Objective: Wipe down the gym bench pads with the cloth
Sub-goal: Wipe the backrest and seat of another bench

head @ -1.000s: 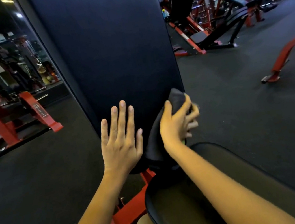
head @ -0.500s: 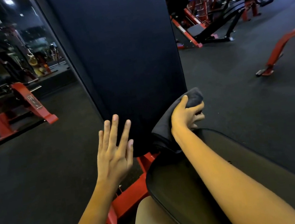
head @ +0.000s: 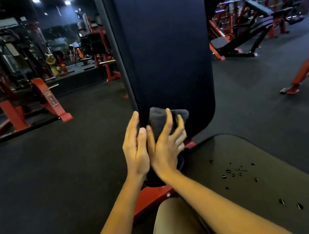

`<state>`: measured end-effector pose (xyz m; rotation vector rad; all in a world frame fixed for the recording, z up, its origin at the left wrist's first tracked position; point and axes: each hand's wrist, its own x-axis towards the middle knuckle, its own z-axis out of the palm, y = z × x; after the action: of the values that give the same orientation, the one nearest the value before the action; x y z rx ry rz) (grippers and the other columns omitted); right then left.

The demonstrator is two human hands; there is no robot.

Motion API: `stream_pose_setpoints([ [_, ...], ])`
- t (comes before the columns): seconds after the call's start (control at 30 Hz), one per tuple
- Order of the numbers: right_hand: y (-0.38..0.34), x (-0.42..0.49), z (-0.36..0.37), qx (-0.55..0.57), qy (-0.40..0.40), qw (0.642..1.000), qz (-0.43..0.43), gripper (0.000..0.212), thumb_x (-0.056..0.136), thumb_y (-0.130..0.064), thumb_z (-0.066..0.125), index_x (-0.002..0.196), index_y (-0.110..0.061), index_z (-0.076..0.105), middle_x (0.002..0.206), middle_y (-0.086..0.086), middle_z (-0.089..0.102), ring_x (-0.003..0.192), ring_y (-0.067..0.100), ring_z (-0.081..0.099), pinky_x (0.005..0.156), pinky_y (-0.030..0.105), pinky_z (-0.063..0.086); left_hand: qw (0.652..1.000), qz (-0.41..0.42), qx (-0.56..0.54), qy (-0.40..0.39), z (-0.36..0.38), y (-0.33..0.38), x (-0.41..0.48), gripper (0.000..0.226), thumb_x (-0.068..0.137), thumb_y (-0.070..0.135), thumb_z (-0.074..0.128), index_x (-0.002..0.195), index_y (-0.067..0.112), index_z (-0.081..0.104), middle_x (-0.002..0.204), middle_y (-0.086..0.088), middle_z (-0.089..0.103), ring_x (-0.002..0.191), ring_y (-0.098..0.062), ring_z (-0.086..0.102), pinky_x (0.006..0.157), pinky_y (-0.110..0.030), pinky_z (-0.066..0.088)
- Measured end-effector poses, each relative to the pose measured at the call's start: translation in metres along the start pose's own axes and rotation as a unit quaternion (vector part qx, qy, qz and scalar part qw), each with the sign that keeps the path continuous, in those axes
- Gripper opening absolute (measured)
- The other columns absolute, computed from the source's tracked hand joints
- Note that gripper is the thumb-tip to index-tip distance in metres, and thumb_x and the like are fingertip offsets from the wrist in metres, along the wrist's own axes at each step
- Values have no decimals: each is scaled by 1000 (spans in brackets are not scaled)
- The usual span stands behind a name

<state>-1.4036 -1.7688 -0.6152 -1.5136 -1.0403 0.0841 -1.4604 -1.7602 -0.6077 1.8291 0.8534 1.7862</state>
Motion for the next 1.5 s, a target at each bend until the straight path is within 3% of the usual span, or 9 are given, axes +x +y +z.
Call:
stream_pose_setpoints([
  [0.2,-35,92,-20,9,82,997,-6,58,98,-45,43,150,-24,25,152,11,24,130,39,31,97,57,34,996,-63,-54,-35,-14,12,9,41,89,46,44,129,38,42,137,12,47,128,-7,46,108,-37,38],
  [0.3,-56,90,-12,-54,104,967,-227,57,94,-46,49,143,-25,28,148,12,35,125,40,40,92,58,38,986,-105,-131,-21,-18,19,18,38,91,39,38,129,35,44,135,3,52,125,-9,50,103,-29,43],
  [0.47,28,59,-13,-175,63,854,-487,57,89,-44,58,142,-35,36,151,6,30,129,38,38,92,58,40,949,-185,-255,33,-12,16,20,51,90,47,35,127,18,51,121,2,61,110,-6,59,86,-22,48],
  [0.73,-38,98,-18,-117,112,897,-412,48,95,-42,50,141,-31,39,150,5,27,127,37,36,94,56,37,975,-130,-176,38,-7,17,27,45,90,44,34,126,24,50,125,7,59,116,-2,55,94,-21,46],
  [0.9,-48,117,-21,-221,95,739,-629,50,91,-49,54,137,-28,54,149,2,43,132,35,35,103,55,34,997,14,75,4,-15,3,26,54,93,46,40,134,12,48,139,-3,48,130,-2,40,108,-23,33],
  [1.07,-80,157,-40,-270,23,626,-731,45,88,-43,55,122,-17,66,137,9,56,132,33,40,104,58,34,963,57,242,-104,-10,-11,7,69,93,62,27,148,27,3,154,13,3,141,6,2,115,-16,9],
  [1.27,-104,142,-32,-335,-1,633,-698,43,86,-36,46,113,-10,67,132,13,58,132,37,44,109,54,27,977,41,204,-49,8,-3,23,74,95,49,39,150,20,-1,156,11,-3,143,3,-2,111,-8,7],
  [1.43,-119,157,-46,-361,-65,521,-771,56,78,-46,40,112,-10,67,123,14,62,125,38,49,107,52,29,959,67,268,-68,9,-22,9,75,99,42,41,150,14,-5,158,3,-4,144,-1,-3,114,-13,3],
  [1.5,-151,176,-51,-390,-26,518,-761,52,78,-44,42,106,-10,68,116,14,64,120,38,53,103,48,36,956,82,272,-74,7,-23,10,75,99,43,40,149,22,-12,158,7,-9,144,-2,-4,116,-17,4],
])
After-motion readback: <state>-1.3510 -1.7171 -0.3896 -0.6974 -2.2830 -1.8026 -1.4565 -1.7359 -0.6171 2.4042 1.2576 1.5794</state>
